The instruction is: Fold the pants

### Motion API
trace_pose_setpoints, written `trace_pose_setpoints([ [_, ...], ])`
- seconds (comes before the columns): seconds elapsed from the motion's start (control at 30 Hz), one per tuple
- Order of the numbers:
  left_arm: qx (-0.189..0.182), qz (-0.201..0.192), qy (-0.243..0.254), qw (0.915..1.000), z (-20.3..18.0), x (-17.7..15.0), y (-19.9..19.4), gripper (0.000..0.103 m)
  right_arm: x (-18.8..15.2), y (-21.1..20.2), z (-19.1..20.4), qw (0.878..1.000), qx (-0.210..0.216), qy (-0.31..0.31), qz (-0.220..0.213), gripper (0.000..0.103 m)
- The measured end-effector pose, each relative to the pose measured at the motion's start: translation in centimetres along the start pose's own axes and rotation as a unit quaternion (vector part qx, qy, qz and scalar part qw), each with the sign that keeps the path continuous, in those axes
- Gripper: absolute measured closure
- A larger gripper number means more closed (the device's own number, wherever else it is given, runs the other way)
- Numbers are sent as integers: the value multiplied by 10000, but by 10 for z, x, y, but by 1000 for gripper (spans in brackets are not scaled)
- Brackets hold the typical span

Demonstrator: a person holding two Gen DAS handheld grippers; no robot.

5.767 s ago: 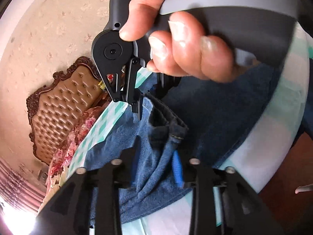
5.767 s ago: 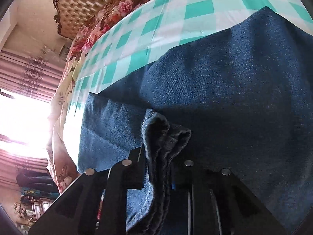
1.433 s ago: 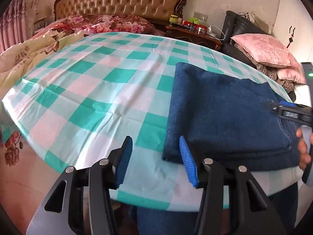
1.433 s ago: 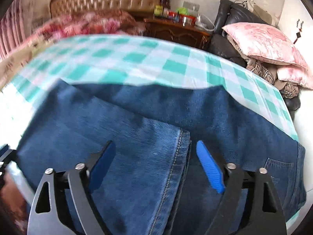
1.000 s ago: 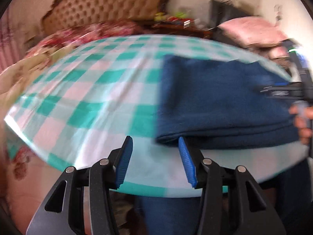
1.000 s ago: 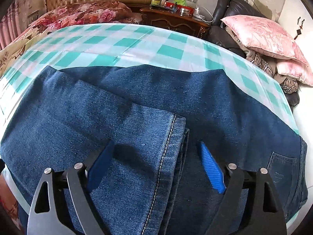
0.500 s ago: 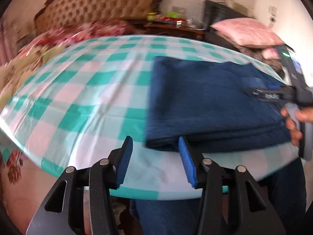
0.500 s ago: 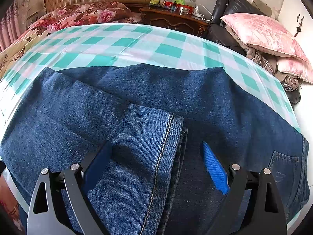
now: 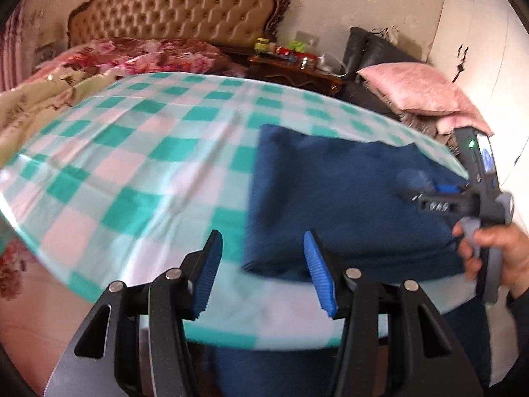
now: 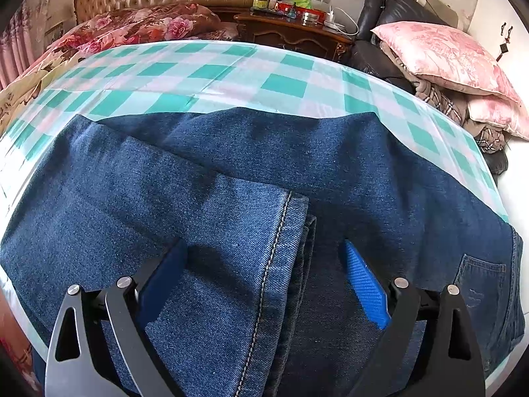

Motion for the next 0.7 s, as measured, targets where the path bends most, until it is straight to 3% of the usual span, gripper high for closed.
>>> trace_pose_setpoints([
  [0.1,-14,66,-100,9999,-4,4,18,52,0,0,0,10000,10,0,8,14],
  [0.2,167,415,-300,9985,8,-5,39,59,-1,0,0,10000,19,-6,6,14],
  [0.4,84,408,-378,9984,12,-9,39,59,1,-1,-1,10000,22,35,50,13],
  [0.57,47,-46,32,10000,-3,26,17,60,6,-21,-24,9983,86,550,-183,24],
  [0.63,-53,-118,289,9995,-12,47,22,60,6,-21,-38,9948,390,939,-9,28],
  [0.7,-287,-66,508,9983,-21,67,35,59,4,-16,-49,9847,1077,1334,314,28],
])
Point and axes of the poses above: each gripper's, at about its wrist camera, not at the fingertips, and y roughly the way its jaws point, z to its left, x to its top, the point moved 6 cm from there along y, roughly the way its jaws point, and after that the axes turned 4 degrees about y, right-handed, at the moved point
